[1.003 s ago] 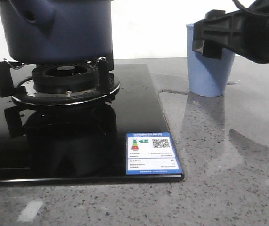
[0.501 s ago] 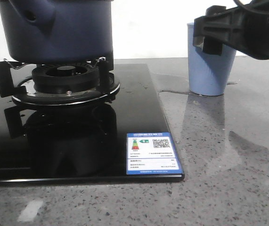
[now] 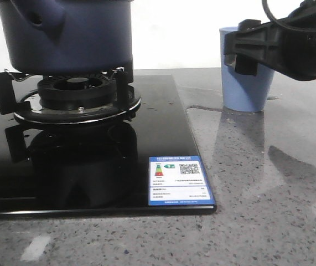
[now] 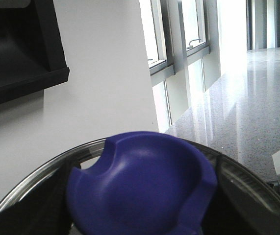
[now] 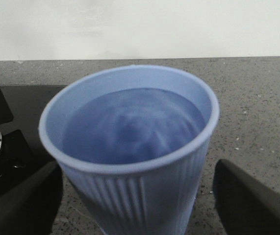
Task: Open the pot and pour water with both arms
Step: 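Lower right gripper around the light blue ribbed cup and close, then lift the water-filled cup with right gripper toward the open pot, then tilt the cup over the open pot with right gripper to pour water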
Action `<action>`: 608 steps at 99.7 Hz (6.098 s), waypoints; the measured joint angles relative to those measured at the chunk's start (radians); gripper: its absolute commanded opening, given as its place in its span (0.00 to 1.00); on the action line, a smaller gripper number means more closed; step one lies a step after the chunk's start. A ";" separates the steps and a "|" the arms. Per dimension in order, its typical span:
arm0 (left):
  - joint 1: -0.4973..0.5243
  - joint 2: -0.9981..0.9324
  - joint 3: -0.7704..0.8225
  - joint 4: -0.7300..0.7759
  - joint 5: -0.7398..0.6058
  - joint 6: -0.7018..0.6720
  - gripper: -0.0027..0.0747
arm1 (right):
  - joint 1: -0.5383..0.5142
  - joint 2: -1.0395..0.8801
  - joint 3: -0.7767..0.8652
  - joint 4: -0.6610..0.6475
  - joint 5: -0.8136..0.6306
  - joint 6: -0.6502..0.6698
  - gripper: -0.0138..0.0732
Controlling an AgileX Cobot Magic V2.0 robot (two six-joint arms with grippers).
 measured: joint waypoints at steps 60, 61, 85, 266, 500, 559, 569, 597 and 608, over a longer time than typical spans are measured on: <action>0.000 0.000 0.000 0.000 0.007 -0.011 0.33 | 0.008 0.000 0.000 -0.002 0.035 0.000 0.91; 0.000 0.000 0.000 0.000 0.007 -0.011 0.33 | 0.008 0.000 0.000 -0.002 0.035 0.000 0.90; 0.000 0.000 0.000 0.000 0.008 -0.014 0.33 | 0.008 0.000 0.000 -0.004 -0.007 0.000 0.90; 0.000 0.000 0.000 0.000 0.029 -0.039 0.33 | 0.002 0.243 -0.098 -0.006 -0.212 0.000 0.47; 0.062 -0.481 0.000 0.446 -0.358 -0.677 0.33 | 0.084 0.289 -0.973 -0.942 0.764 -0.082 0.45; 0.050 -0.481 0.000 0.454 -0.341 -0.677 0.33 | 0.014 0.324 -0.977 -1.087 0.678 -0.084 0.45; 0.050 -0.481 0.005 0.454 -0.341 -0.679 0.33 | -0.004 0.324 -0.977 -1.089 0.658 -0.097 0.45; 0.050 -0.481 0.060 0.458 -0.341 -0.679 0.33 | -0.022 0.325 -0.977 -1.095 0.617 -0.172 0.45; 0.050 -0.481 0.060 0.458 -0.346 -0.679 0.33 | -0.022 0.325 -0.977 -1.107 0.600 -0.177 0.45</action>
